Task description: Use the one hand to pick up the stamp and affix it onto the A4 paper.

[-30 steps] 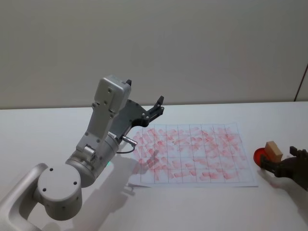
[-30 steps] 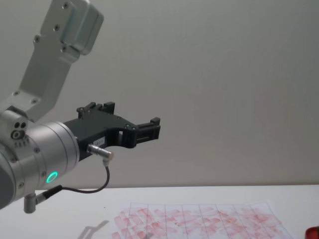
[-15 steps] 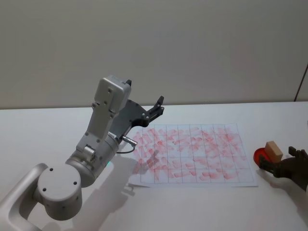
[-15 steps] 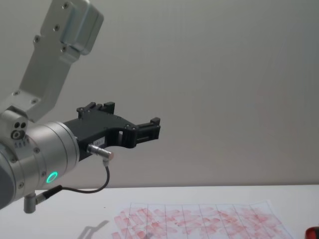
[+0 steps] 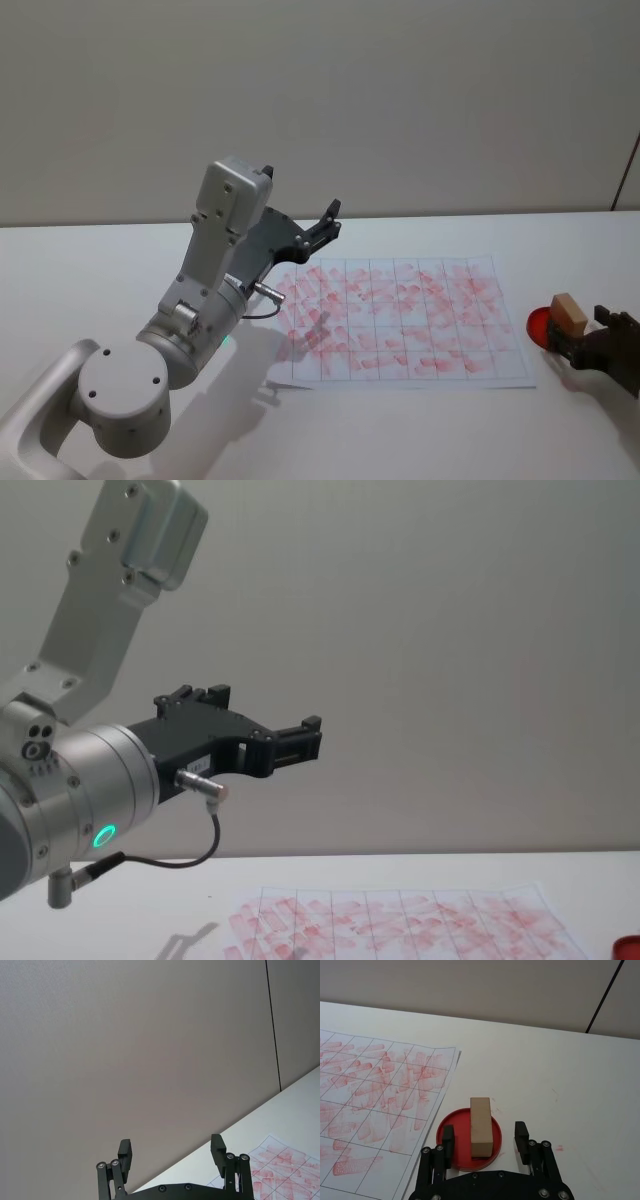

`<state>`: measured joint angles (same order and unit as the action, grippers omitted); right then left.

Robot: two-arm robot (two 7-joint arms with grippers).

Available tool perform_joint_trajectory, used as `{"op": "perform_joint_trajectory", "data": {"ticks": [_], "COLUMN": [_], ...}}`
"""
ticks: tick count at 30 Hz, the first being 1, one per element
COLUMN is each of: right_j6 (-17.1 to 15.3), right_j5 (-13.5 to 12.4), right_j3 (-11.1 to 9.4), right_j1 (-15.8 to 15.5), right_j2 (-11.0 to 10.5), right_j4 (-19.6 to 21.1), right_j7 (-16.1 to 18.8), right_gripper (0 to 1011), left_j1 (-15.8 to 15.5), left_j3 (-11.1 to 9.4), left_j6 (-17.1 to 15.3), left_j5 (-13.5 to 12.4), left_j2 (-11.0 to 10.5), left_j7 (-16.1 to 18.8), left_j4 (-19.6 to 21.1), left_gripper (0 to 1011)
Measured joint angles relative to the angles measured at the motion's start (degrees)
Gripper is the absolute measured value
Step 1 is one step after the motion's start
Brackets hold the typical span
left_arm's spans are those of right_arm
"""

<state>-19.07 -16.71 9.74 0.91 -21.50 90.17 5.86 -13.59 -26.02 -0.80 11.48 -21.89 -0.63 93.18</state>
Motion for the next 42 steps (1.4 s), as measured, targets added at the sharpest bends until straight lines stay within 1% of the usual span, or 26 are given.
{"op": "perform_joint_trajectory", "data": {"ticks": [2,4,5,9,11,12,15,16,17,19,25,31,33,34,37,42], "right_j6": [0.01,0.02,0.03,0.06,0.08,0.08,0.1,0.1,0.11,0.12,0.48,1.96,3.13,3.13,4.32,6.26], "right_j5": [0.01,0.02,0.02,0.04,0.04,0.04,0.04,0.04,0.04,0.04,0.27,1.13,1.65,1.65,2.13,2.79], "right_j3": [-0.01,-0.02,-0.03,-0.04,-0.04,-0.04,-0.04,-0.04,-0.04,-0.04,-0.04,0.07,0.16,0.16,0.33,0.75], "right_j1": [-0.03,-0.07,-0.08,-0.13,-0.14,-0.15,-0.17,-0.17,-0.17,-0.18,-0.08,0.51,1.03,1.03,1.69,3.09], "right_j2": [-0.01,-0.02,-0.02,-0.04,-0.05,-0.06,-0.06,-0.06,-0.06,-0.06,-0.02,0.06,0.13,0.13,0.28,0.78], "right_j4": [0.03,0.08,0.09,0.15,0.16,0.17,0.19,0.2,0.21,0.21,0.21,0.21,0.32,0.32,0.53,0.71], "right_j7": [-0.03,-0.08,-0.09,-0.16,-0.18,-0.19,-0.21,-0.22,-0.22,-0.22,-0.01,1.2,2.34,2.34,3.8,6.77], "right_gripper": [707,628,617,476,429,369,309,252,234,214,216,214,216,216,214,216], "left_j1": [0.0,0.0,0.0,0.0,0.0,0.0,0.0,0.0,0.0,0.0,0.0,0.0,0.0,0.0,0.0,0.0], "left_j3": [0.0,0.0,0.0,0.0,0.0,0.0,0.0,0.0,0.0,0.0,0.0,0.0,0.0,0.0,0.0,0.0], "left_j6": [0.0,0.0,0.0,0.0,0.0,0.0,0.0,0.0,0.0,0.0,0.0,0.0,0.0,0.0,0.0,0.0], "left_j5": [0.0,0.0,0.0,0.0,0.0,0.0,0.0,0.0,0.0,0.0,0.0,0.0,0.0,0.0,0.0,0.0], "left_j2": [0.0,0.0,0.0,0.0,0.0,0.0,0.0,0.0,0.0,0.0,0.0,0.0,0.0,0.0,0.0,0.0], "left_j7": [0.0,0.0,0.0,0.0,0.0,0.0,0.0,0.0,0.0,0.0,0.0,0.0,0.0,0.0,0.0,0.0], "left_j4": [0.0,0.0,0.0,0.0,0.0,0.0,0.0,0.0,0.0,0.0,0.0,0.0,0.0,0.0,0.0,0.0], "left_gripper": [1001,1001,1001,1001,1001,1001,1001,1001,1001,1001,1001,1001,1001,1001,1001,1001]}}
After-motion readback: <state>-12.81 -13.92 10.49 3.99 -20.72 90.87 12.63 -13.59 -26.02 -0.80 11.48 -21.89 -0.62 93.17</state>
